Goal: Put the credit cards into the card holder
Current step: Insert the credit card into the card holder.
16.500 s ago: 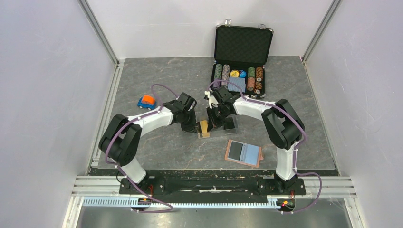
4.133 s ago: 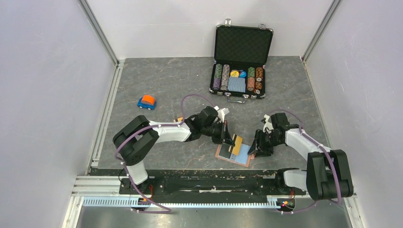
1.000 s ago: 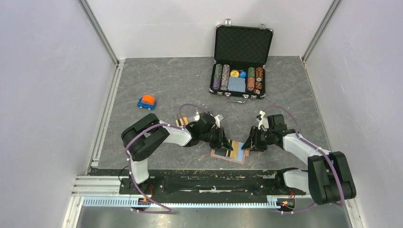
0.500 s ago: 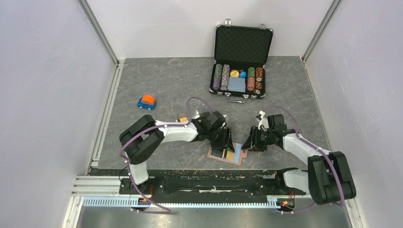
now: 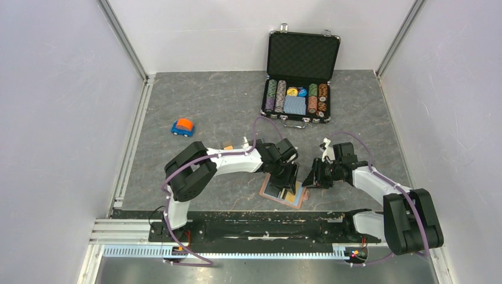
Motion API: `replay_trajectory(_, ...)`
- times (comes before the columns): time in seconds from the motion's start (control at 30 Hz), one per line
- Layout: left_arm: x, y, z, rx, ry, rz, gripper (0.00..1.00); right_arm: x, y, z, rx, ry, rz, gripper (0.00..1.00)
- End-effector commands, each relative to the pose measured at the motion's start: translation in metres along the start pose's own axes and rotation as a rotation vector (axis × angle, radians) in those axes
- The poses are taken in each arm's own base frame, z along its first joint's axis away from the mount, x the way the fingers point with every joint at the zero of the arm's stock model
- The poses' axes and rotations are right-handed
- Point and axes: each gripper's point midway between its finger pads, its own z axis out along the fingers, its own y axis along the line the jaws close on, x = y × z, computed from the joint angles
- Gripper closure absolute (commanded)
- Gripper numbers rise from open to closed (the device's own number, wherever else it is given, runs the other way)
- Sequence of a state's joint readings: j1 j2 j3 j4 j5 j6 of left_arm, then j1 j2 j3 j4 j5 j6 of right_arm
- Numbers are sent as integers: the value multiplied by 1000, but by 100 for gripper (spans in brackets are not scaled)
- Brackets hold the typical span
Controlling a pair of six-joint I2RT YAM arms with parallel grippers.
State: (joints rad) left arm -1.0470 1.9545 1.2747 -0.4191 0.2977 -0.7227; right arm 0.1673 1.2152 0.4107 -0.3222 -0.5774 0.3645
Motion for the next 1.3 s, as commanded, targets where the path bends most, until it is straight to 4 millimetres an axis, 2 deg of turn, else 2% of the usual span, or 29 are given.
replay_trajectory(0.0,4,-15,6,58,39,70,46,33,-26,2,100,90,30,69)
replay_trajectory(0.17,10,-27,8,111,80,86,43,30,-19,2,66,86,34,73)
replay_trajectory(0.4,16,-45,11,155,134,154,37,22,-11,2,38,79,26,74)
replay_trajectory(0.5,13,-32,4,56,119,182,32,16,-15,-1,74,70,8,73)
replay_trajectory(0.63,6,-6,-17,-122,67,221,22,5,-20,-7,133,54,-32,69)
replay_trajectory(0.73,0,1,-35,-183,10,243,17,-1,-22,-9,159,51,-54,67)
replay_trajectory(0.93,-3,2,-61,-189,-71,252,12,-12,-23,-16,201,42,-99,60)
replay_trajectory(1.07,2,2,-64,-114,-82,212,14,-21,-18,-22,224,30,-144,59)
replay_trajectory(1.13,6,8,-61,-63,-79,164,15,-24,-13,-23,226,28,-170,59)
replay_trajectory(1.27,-1,23,-63,8,-117,73,20,-19,6,-19,194,51,-223,63)
